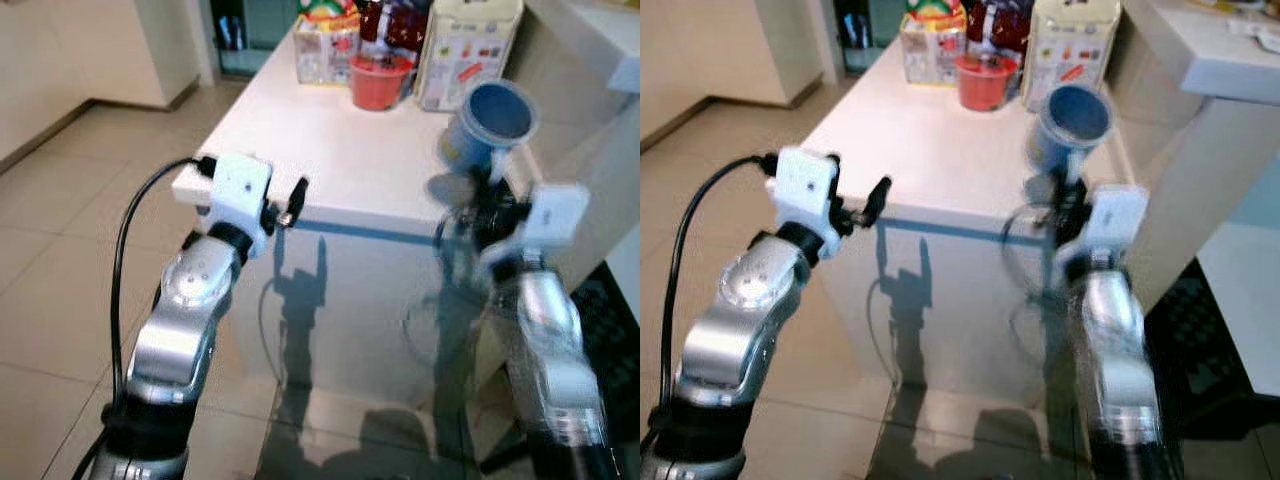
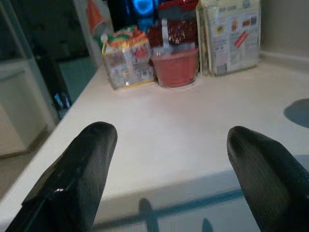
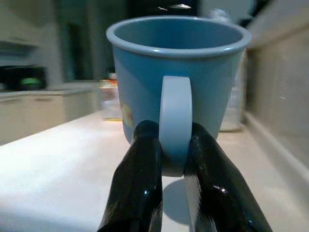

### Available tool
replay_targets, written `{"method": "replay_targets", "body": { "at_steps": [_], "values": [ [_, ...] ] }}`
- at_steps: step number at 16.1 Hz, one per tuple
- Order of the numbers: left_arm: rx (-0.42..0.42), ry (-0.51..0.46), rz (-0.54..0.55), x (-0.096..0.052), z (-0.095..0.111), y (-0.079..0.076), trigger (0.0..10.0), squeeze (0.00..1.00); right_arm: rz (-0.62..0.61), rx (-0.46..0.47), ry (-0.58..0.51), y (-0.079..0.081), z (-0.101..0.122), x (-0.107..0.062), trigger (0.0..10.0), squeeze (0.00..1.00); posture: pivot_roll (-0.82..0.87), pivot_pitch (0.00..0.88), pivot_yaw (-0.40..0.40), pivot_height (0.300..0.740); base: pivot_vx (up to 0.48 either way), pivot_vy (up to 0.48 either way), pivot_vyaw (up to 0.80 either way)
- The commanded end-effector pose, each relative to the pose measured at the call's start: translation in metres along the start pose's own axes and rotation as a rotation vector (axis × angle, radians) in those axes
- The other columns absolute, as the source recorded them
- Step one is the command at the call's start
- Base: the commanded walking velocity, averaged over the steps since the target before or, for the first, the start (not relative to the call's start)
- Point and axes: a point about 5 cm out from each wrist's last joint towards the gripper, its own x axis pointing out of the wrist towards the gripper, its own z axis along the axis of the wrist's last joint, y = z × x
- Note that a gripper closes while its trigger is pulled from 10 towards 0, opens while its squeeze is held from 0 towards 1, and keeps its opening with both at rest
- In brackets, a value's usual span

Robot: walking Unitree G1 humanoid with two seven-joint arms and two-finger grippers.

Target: Setting the table

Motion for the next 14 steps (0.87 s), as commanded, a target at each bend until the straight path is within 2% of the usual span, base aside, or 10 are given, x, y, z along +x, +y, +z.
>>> {"method": "replay_targets", "body": {
  "at_steps": [1, 3, 4, 5, 7, 10, 14],
  "values": [
    [0.025, -0.013, 0.013, -0.003, 0.001, 0.002, 10.0, 0.00, 0.049, -0.034, -0.059, 0.005, 0.012, -0.003, 0.0, 0.00, -0.01, 0.000, 0.001, 0.740, 0.000, 0.000, 0.00],
    [0.045, -0.017, -0.010, -0.007, -0.002, -0.002, 10.0, 0.00, 0.098, -0.054, -0.071, 0.010, 0.019, -0.029, 0.0, 0.00, 0.00, 0.000, -0.005, 0.740, 0.000, 0.000, 0.00],
    [0.049, -0.019, -0.020, -0.009, -0.003, -0.004, 10.0, 0.00, 0.084, -0.062, -0.073, 0.009, 0.019, -0.037, 2.6, 0.00, 0.00, 0.000, -0.008, 0.740, 0.000, 0.000, 0.00],
    [0.045, -0.031, -0.029, -0.010, -0.002, -0.006, 10.0, 0.00, 0.063, -0.069, -0.069, 0.008, 0.019, -0.045, 10.0, 0.00, 0.00, 0.000, -0.010, 0.740, 0.000, 0.000, 0.00],
    [0.039, -0.048, -0.039, -0.010, 0.000, -0.008, 10.0, 0.00, 0.004, -0.057, -0.061, 0.002, 0.017, -0.056, 10.0, 0.00, 0.00, 0.000, -0.009, 0.740, 0.000, -0.124, 0.00],
    [0.042, -0.057, -0.049, -0.011, 0.000, -0.009, 10.0, 0.00, -0.004, -0.047, -0.072, 0.001, 0.020, -0.058, 10.0, 0.00, -0.01, 0.000, -0.009, 0.740, -0.241, -0.301, 0.00],
    [0.045, -0.063, -0.055, -0.010, 0.001, -0.011, 10.0, 0.00, -0.013, -0.036, -0.071, 0.001, 0.019, -0.059, 10.0, 0.00, -0.01, 0.000, -0.011, 0.740, 0.000, -0.309, 0.00]
  ]
}}
